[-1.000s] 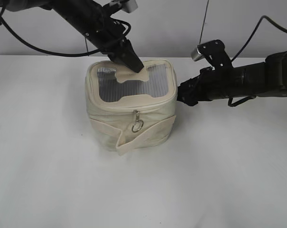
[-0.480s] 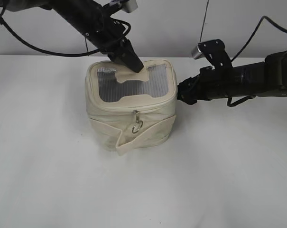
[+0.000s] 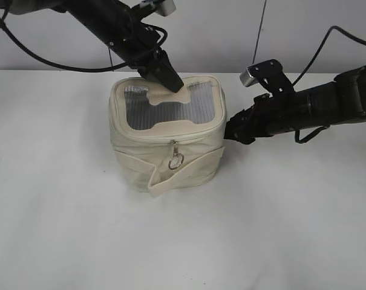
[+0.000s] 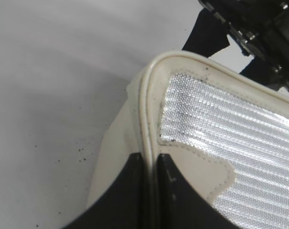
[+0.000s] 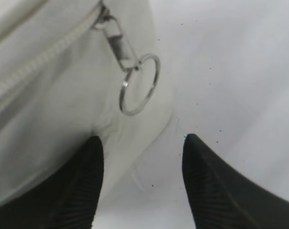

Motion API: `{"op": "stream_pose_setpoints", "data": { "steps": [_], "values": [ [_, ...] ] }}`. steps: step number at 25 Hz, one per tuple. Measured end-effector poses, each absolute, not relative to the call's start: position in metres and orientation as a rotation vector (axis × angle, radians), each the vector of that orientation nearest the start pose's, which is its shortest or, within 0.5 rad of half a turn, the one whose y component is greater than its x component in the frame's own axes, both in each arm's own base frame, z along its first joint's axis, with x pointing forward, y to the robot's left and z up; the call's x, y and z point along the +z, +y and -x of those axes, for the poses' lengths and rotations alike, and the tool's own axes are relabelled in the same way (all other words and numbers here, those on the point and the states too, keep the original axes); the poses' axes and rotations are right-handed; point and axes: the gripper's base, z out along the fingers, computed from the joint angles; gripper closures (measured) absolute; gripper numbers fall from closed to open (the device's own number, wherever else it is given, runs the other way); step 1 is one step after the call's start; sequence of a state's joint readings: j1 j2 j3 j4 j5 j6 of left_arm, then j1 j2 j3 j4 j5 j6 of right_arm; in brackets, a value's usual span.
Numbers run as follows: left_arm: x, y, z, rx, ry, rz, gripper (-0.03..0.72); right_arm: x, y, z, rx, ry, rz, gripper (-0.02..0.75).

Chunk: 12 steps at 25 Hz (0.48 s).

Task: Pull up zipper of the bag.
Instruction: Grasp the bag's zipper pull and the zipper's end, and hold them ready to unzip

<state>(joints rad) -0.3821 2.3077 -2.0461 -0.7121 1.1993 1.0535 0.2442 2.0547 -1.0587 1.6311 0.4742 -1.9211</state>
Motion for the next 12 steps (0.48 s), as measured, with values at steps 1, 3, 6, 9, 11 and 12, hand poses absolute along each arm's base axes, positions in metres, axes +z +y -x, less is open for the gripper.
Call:
{"op": "stream_pose_setpoints", "data": {
  "steps": [1, 3, 6, 9, 11, 12],
  "values": [
    [0.2154, -0.2343, -0.4344, -0.802, 2.139, -1.519, 0.634, 0.1088, 0.1345, -0.3675, 0.563, 2.250, 0.811, 0.312],
    [0.2154, -0.2343, -0.4344, -0.802, 2.139, -1.519, 0.634, 0.1099, 0.1348, -0.3687, 0.571, 2.242, 0.782, 0.312],
    [0.2154, -0.2343, -0.4344, -0.802, 2.139, -1.519, 0.634, 0.1125, 0.1357, -0.3716, 0.580, 2.209, 0.743, 0.314],
    [0.2154, -0.2343, -0.4344, -0.802, 2.139, -1.519, 0.634, 0.1123, 0.1381, -0.3744, 0.590, 2.179, 0.761, 0.316],
    [0.2153, -0.2342, -0.4344, -0.801, 2.140, -1.520, 0.634, 0.1122, 0.1403, -0.3763, 0.586, 2.170, 0.769, 0.325],
    [0.2153, -0.2342, -0.4344, -0.801, 2.141, -1.519, 0.634, 0.1109, 0.1420, -0.3772, 0.585, 2.170, 0.773, 0.332]
  ]
}}
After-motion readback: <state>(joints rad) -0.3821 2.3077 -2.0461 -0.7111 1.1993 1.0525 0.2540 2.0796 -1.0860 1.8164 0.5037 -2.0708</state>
